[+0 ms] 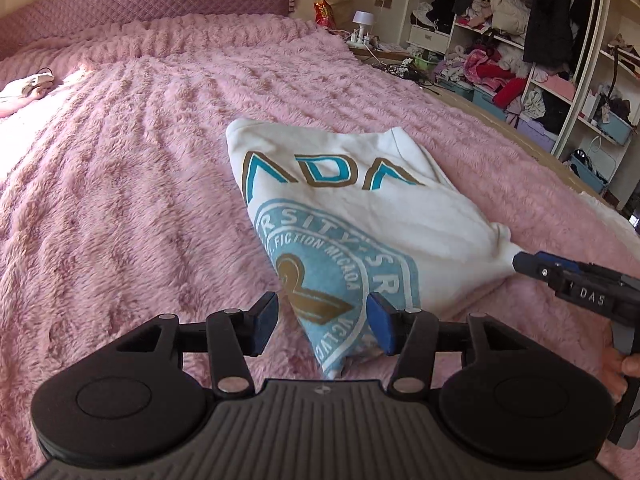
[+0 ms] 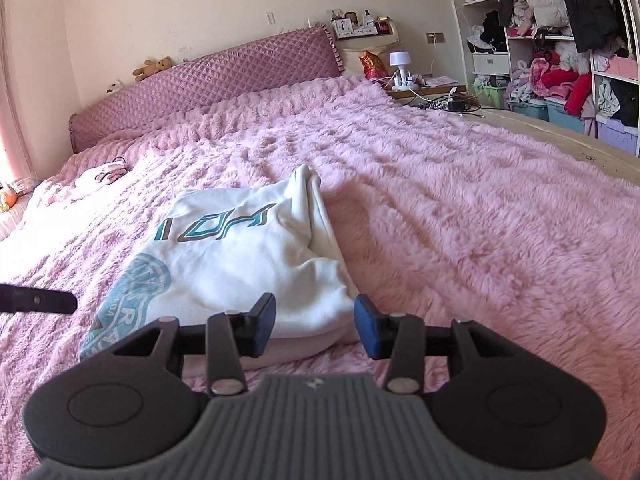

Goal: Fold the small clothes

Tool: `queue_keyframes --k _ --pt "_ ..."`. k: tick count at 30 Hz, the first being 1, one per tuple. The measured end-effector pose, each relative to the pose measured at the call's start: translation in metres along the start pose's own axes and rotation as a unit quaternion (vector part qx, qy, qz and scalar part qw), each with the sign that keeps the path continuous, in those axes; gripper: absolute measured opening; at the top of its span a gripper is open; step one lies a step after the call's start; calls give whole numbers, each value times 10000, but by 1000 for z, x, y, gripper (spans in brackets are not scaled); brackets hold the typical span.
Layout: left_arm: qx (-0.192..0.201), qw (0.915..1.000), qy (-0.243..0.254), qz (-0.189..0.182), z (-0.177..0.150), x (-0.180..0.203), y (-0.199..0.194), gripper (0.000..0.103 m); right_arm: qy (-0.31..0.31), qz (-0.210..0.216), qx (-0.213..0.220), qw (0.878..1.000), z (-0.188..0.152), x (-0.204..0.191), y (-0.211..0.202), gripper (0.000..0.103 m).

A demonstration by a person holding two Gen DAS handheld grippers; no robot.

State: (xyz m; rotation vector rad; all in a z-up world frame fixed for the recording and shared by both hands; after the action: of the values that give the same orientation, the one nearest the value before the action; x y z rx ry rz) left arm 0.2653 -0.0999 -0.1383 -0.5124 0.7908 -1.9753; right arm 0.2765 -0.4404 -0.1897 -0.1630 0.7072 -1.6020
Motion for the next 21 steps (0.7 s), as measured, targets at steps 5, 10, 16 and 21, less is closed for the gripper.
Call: queue_keyframes --k 5,10,16,21 --pt "-188 9995 251 86 -25 11 14 60 98 -55 -277 9996 -7 -5 9 45" --pt "-101 9999 17 -60 -30 7 21 34 377 -65 -489 9981 -7 -1 17 45" --pt "-31 9999 36 -88 -33 8 21 17 723 96 -748 9945 -10 2 29 27" --pt "-82 10000 48 19 -32 11 22 16 467 187 -698 9963 -11 -11 29 2"
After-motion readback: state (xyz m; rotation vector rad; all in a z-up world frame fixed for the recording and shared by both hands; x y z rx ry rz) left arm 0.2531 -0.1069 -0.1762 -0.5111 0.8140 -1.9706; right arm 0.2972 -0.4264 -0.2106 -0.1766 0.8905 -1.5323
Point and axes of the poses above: each gripper's, at about its wrist camera, not at the fingertips, and y roughly the way its jaws point, x to its right, z to its top, the point moved 9 cm from there along y, roughly the way its jaws point, and after that the axes turned 5 degrees about y, right-handed, at the moved point
